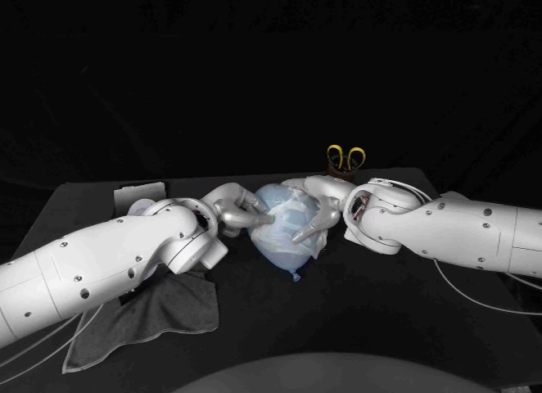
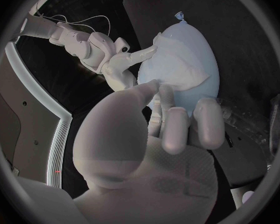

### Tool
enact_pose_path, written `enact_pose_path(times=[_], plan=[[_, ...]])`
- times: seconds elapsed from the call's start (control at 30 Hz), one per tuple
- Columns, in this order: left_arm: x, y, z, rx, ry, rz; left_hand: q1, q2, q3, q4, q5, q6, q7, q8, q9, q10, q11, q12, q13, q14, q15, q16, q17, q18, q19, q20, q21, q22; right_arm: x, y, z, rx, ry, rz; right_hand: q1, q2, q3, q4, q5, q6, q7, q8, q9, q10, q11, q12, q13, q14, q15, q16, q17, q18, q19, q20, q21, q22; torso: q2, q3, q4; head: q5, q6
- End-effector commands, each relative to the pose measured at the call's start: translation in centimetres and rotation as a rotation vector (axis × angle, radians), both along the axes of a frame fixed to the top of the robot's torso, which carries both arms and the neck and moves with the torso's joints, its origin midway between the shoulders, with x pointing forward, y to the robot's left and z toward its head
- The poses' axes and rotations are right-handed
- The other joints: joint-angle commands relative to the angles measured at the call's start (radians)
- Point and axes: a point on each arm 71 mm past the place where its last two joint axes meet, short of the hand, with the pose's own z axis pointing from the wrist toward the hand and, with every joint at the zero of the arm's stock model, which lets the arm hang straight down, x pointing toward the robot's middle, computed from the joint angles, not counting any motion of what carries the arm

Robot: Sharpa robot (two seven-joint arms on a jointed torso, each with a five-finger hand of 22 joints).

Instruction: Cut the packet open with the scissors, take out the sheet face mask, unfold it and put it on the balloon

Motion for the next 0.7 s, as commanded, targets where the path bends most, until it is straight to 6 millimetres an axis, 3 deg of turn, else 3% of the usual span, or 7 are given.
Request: enact_pose_path(times=[0.03,0.13,0.23,0.7], plan=[[-0.2,-0.3,-0.2,-0.031,0.037,-0.004,0.006,0.034,0.030,-0.001,-0.003,0.020,-0.004,0.014,0.007,0.001,-0.011,-0.008,-0.005,-0.002,-0.008,-0.004,-0.011,-0.004,-0.002,-0.009,-0.002,-0.004,-0.7,0.3,-1.2,-0.040,0.061,0.031,-0.001,0.010,0.007,0.000,0.000,0.007,0.154,0.004,0.001,0.004,0.000,0.004,0.001,0.002,0.001,0.000,0.000,0.012,0.009,0.001,0.003,0.001,0.000,-0.0002,0.0002,-0.001,0.000],[0.1,0.1,-0.2,-0.055,0.050,0.028,0.003,0.055,0.067,-0.005,-0.003,0.020,-0.006,0.033,0.017,0.006,-0.013,-0.014,-0.014,-0.003,-0.010,-0.006,-0.027,-0.003,-0.007,-0.013,-0.004,-0.009,-0.7,0.3,-1.2,-0.040,0.062,0.031,-0.001,0.010,0.007,0.000,0.000,0.007,0.154,0.004,0.001,0.004,0.000,0.004,0.001,0.002,0.001,0.000,0.000,0.012,0.009,0.001,0.003,0.001,0.000,-0.0005,0.0003,-0.001,0.001],[0.2,0.3,-0.3,-0.076,0.070,0.049,-0.001,0.056,0.083,-0.009,-0.003,0.019,-0.007,0.043,0.024,0.008,-0.014,-0.016,-0.017,-0.004,-0.011,-0.006,-0.033,-0.002,-0.008,-0.014,-0.005,-0.009,-0.7,0.3,-1.2,-0.041,0.062,0.030,-0.001,0.010,0.007,0.000,0.000,0.007,0.154,0.004,0.001,0.004,0.000,0.004,0.001,0.002,0.001,0.000,0.000,0.012,0.009,0.001,0.003,0.001,0.000,-0.0004,0.0006,-0.001,0.001],[0.4,1.1,-0.6,-0.143,0.152,0.108,-0.044,0.015,0.113,-0.036,-0.005,0.024,-0.020,0.132,0.094,0.027,-0.026,-0.015,-0.029,-0.011,-0.021,-0.009,-0.090,0.000,-0.017,-0.020,-0.010,-0.017,-0.7,0.2,-1.3,-0.046,0.064,0.030,0.000,0.010,0.008,0.000,0.000,0.011,0.154,0.006,0.003,0.003,0.000,0.003,0.001,0.000,0.001,-0.001,-0.001,0.012,0.008,0.001,0.003,0.000,0.000,-0.0003,0.0006,0.003,0.003]])
